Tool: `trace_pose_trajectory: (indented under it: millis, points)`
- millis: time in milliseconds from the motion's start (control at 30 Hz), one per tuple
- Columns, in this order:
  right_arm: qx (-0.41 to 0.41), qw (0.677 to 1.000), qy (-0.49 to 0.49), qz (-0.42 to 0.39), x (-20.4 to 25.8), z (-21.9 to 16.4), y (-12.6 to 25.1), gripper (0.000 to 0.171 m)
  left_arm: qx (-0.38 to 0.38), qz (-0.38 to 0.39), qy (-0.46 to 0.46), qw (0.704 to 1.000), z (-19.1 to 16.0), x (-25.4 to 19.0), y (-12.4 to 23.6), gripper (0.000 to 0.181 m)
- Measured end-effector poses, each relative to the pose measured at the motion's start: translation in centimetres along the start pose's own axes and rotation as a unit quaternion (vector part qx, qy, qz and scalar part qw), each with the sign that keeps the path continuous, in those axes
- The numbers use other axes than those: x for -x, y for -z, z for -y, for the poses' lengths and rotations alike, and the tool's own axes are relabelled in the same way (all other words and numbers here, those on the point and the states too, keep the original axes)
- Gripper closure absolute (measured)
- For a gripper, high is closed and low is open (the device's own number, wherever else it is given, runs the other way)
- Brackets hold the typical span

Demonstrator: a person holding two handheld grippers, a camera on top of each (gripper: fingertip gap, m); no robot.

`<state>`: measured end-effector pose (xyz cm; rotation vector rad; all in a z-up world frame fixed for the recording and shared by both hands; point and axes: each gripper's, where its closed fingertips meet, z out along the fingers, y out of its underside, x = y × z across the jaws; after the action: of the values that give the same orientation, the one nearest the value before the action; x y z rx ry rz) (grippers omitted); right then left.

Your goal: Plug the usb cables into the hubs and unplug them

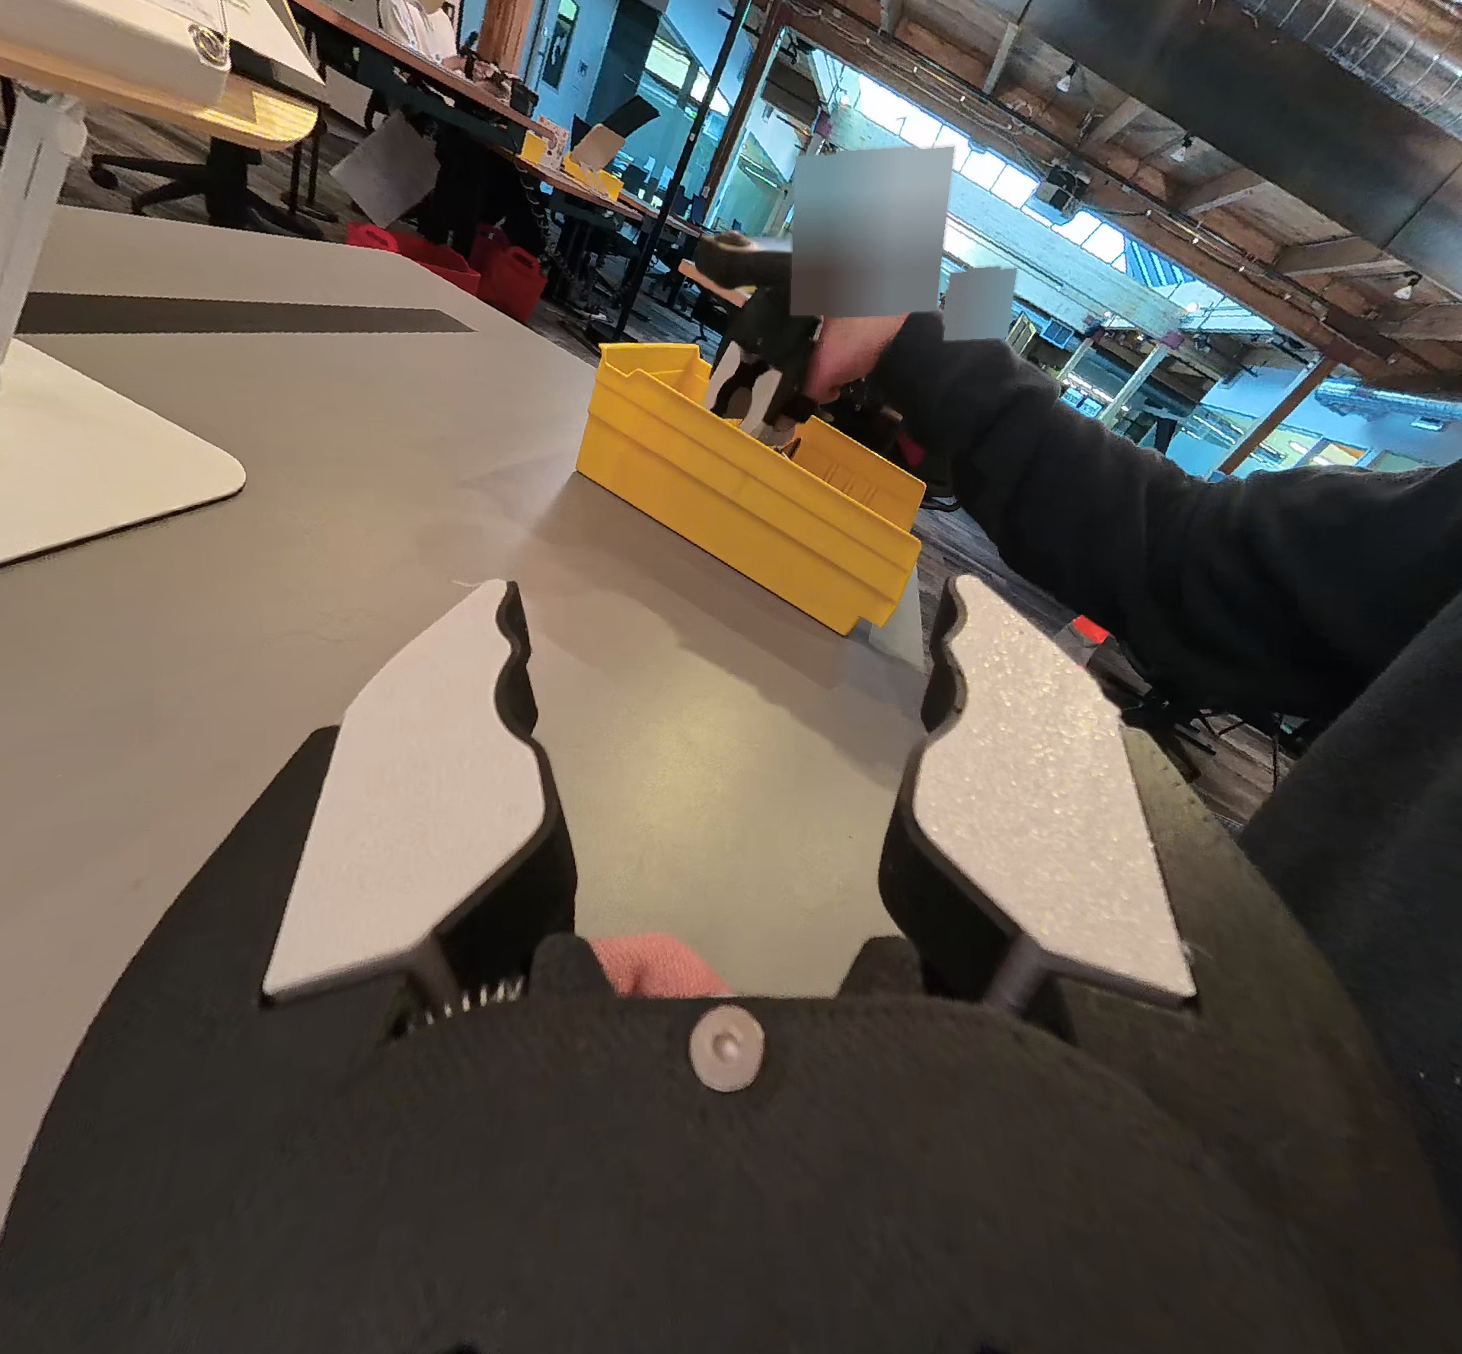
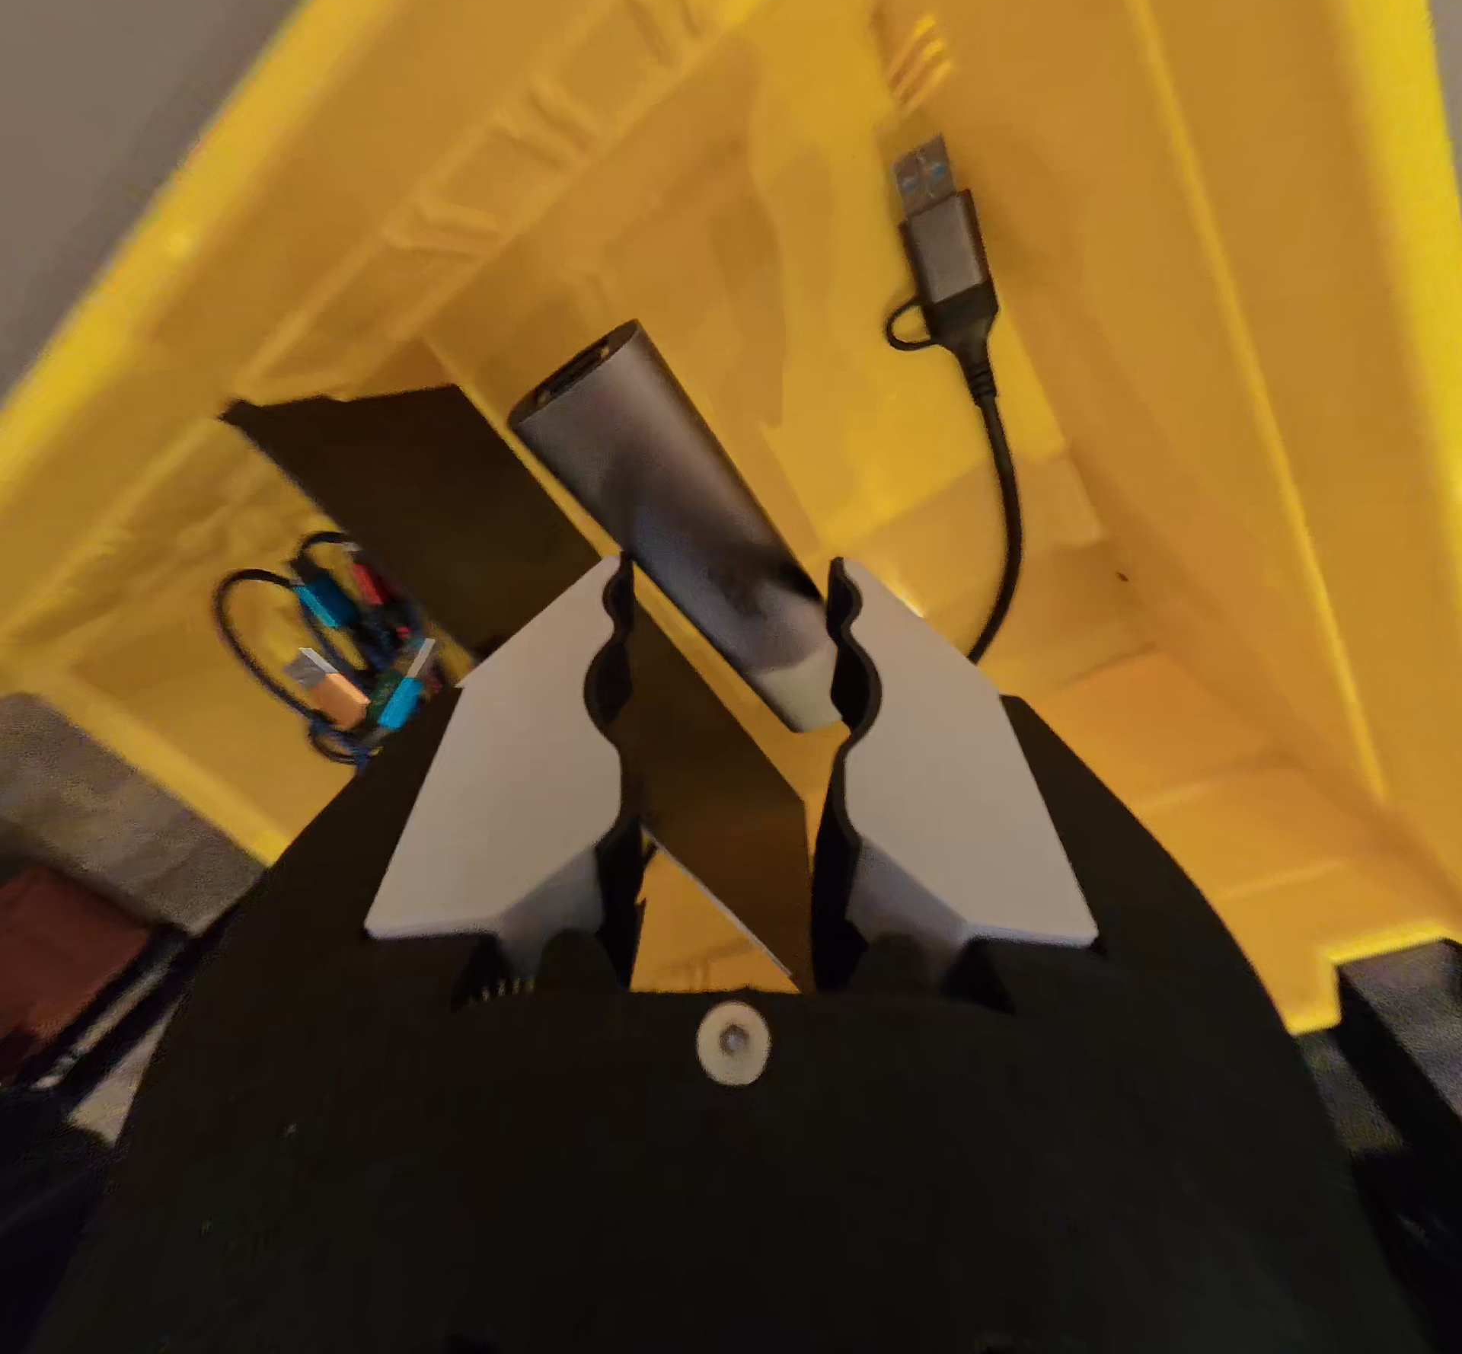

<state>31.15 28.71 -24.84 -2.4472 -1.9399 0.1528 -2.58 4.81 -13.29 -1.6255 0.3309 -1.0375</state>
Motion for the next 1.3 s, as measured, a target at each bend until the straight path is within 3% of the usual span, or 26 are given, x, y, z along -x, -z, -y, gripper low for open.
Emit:
trace_pose_trajectory:
  millis: [167,333,600,967,1100,1300]
  points:
    - [-0.057,0.995,-0.029,0.074,1.2,0.8,1.9,0.116,0.003,-0.001,0.002,1.0,-0.1,0.1,-0.2,0.086]
    - [-0.108,0.994,-0.017,0.017,1.3,2.2,4.5,0.121,0.006,0.001,-0.005,1.0,0.0,-0.2,-0.2,0.087]
    - [-0.18,0.98,0.041,-0.075,5.9,5.4,7.8,0.124,0.008,0.008,-0.027,1.0,0.3,-0.6,0.0,0.096]
    - [-0.281,0.949,0.104,-0.102,14.4,9.2,10.3,0.127,0.026,0.07,-0.134,0.988,2.5,-1.9,2.8,0.119]
    - [-0.302,0.94,0.122,-0.099,17.1,10.4,10.0,0.129,0.057,0.174,-0.218,0.959,5.2,0.0,7.4,0.125]
    - [-0.321,0.933,0.145,-0.075,20.2,11.8,8.6,0.13,0.172,0.362,-0.338,0.852,11.9,6.1,18.7,0.127]
